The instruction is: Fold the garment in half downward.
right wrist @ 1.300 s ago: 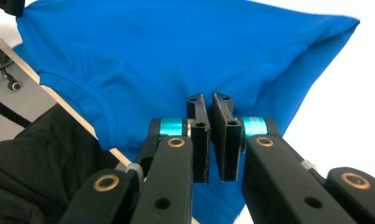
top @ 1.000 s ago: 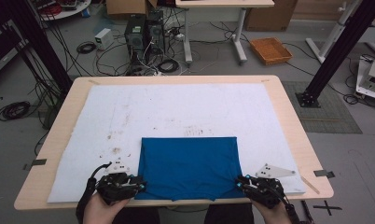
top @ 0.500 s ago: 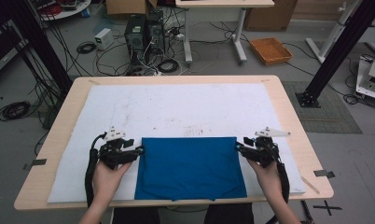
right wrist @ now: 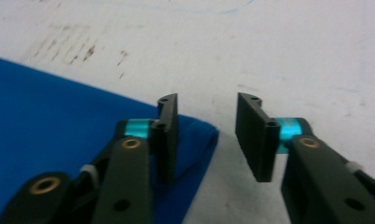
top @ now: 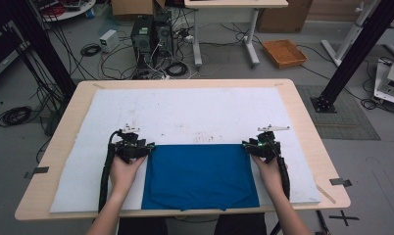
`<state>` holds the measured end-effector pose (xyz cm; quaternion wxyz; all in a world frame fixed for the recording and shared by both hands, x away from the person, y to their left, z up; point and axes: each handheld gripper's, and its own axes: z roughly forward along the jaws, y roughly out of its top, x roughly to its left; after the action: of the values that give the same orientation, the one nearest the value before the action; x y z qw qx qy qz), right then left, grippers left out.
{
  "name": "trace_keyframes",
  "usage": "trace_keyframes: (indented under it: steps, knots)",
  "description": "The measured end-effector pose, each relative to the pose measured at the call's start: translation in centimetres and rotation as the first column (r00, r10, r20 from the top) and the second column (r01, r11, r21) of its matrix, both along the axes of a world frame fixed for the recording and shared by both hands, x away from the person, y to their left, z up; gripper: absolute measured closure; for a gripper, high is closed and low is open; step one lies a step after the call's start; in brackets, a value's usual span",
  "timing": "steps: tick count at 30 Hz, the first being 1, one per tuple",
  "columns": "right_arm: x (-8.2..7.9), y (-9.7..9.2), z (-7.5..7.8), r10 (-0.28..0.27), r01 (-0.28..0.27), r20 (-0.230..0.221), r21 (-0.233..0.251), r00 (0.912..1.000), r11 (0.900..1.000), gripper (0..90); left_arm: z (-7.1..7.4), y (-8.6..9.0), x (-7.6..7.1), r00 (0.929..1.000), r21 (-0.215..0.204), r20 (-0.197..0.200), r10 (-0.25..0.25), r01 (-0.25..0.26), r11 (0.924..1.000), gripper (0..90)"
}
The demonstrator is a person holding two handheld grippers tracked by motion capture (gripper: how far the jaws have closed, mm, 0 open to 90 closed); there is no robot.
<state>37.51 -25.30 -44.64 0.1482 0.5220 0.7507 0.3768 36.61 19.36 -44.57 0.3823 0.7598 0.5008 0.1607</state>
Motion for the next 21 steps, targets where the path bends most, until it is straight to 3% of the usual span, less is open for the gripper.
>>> trace_keyframes:
  steps: [1,2,5,7,11,16,21]
  knots:
    - [0.0,0.1,-0.1,0.006,-0.006,-0.002,-0.011,1.0000,0.9999,65.1,0.0,-0.2,-0.1,1.0000,0.011,0.004,-0.002,0.002,0.9999,63.6]
    - [-0.1,0.2,-0.1,0.002,-0.002,0.004,-0.020,1.0000,0.9998,71.8,0.0,-0.3,-0.2,0.9999,0.026,0.008,-0.009,0.008,0.9996,68.3]
    - [-0.2,0.3,-0.1,0.030,-0.029,0.016,-0.029,0.9994,0.9992,83.3,0.0,-0.6,-0.3,0.9996,0.006,0.001,-0.026,0.026,0.9996,83.7]
    - [-0.3,0.6,0.0,0.048,-0.046,0.040,-0.048,0.9980,0.9978,85.5,0.0,-0.9,-0.4,0.9993,0.036,0.019,-0.032,0.032,0.9988,85.6]
    - [0.5,0.5,0.2,0.078,-0.074,0.062,-0.064,0.9950,0.9952,86.8,0.0,-0.7,0.4,0.9994,0.011,0.022,-0.025,0.024,0.9996,86.3]
    - [2.7,0.1,0.8,0.057,-0.053,0.071,-0.053,0.9958,0.9972,86.9,0.3,-0.7,2.2,0.9992,0.007,0.039,-0.005,0.005,1.0000,86.3]
    - [4.6,0.4,1.3,0.063,-0.054,0.089,-0.099,0.9941,0.9936,86.9,0.6,-0.9,3.7,0.9988,0.009,0.047,0.013,-0.014,0.9999,86.3]
